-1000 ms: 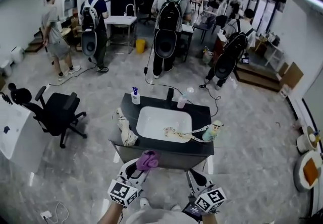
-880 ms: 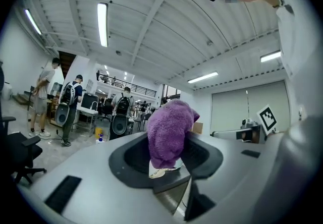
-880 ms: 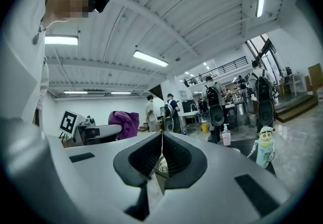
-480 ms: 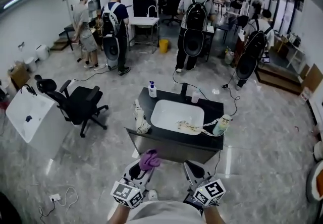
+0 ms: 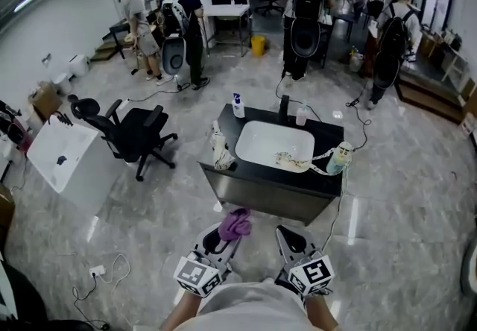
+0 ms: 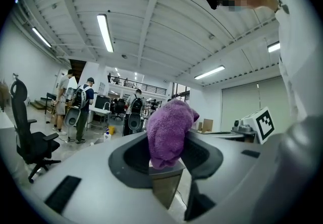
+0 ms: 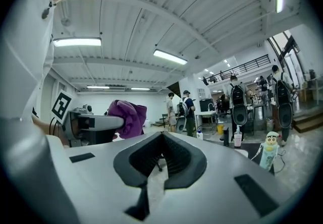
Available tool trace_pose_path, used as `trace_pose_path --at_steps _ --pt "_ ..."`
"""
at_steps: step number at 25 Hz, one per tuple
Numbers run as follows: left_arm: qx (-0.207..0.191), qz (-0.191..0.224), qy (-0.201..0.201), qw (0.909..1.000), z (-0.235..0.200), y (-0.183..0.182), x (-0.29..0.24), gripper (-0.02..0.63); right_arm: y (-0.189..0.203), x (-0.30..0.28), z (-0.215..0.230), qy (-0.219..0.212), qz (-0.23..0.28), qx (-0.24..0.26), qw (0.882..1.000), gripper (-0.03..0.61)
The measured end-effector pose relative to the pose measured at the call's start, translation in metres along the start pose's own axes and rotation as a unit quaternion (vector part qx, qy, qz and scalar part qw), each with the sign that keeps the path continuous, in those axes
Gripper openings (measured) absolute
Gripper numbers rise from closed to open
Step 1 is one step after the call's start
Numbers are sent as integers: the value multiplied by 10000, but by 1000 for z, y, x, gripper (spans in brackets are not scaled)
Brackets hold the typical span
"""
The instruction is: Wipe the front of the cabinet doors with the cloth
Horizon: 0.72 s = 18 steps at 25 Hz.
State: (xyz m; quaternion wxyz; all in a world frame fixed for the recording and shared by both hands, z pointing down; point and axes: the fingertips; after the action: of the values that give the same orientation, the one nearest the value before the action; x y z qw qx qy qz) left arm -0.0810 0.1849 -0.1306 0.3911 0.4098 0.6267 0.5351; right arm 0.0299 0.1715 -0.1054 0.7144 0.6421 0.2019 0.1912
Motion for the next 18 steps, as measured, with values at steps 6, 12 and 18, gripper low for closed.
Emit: trace_pose_path --at_steps 6,12,18 --pt "333 265 -163 9990 -53 -9 19 149 0 -11 -20 318 -86 39 9994 26" --pt "307 317 93 9990 -129 -18 46 149 3 -66 -54 788 -78 -89 9968 26" --pt "420 63 191 9989 -215 -8 81 149 4 -143 -117 781 1 -151 9968 26"
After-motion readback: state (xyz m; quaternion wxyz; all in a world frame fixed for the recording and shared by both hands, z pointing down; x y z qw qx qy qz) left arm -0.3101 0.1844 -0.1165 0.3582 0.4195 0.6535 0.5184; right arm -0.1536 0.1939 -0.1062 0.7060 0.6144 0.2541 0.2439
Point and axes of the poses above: the fingertips, and each gripper's own axes: x backward along the fingers, z to its right, y out of its underside, and after that the axes turned 10 degrees about -y, right-handed
